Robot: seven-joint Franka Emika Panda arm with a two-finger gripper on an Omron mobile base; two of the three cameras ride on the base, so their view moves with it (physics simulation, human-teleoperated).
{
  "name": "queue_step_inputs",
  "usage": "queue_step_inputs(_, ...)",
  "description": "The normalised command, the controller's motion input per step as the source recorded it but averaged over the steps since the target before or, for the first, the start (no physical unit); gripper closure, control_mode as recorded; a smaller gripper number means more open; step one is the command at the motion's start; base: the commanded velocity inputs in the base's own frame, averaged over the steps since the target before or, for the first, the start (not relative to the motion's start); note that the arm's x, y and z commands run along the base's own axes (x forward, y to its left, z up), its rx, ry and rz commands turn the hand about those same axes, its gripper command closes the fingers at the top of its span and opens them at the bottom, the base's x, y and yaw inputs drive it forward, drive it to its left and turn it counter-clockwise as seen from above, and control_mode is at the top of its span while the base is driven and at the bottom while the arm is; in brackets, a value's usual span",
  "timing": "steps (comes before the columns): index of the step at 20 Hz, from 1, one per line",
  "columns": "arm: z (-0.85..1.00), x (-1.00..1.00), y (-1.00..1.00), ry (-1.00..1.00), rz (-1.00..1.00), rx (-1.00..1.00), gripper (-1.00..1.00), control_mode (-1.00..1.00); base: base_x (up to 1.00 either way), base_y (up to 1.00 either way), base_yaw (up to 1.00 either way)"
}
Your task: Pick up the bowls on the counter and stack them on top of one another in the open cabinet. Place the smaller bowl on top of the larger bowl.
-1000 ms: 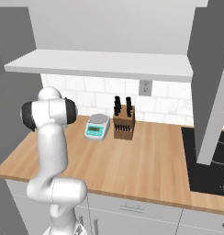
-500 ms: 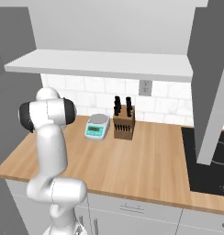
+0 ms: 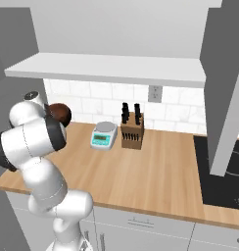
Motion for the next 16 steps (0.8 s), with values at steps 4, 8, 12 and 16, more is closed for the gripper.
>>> queue_step_inputs(4,1.00,-1.00,-0.39,0.00,-0.11,0.01,1.00,-1.00,0.00,0.00,0.00)
queue_step_inputs(8,1.00,-1.00,-0.57,0.00,-0.08,0.00,1.00,-1.00,0.00,0.00,0.00)
queue_step_inputs(12,1.00,-1.00,-0.73,0.00,-0.06,0.00,1.00,-1.00,0.00,0.00,0.00)
queue_step_inputs(16,1.00,-1.00,-0.80,-0.02,-0.02,0.00,1.00,-1.00,0.00,0.00,0.00)
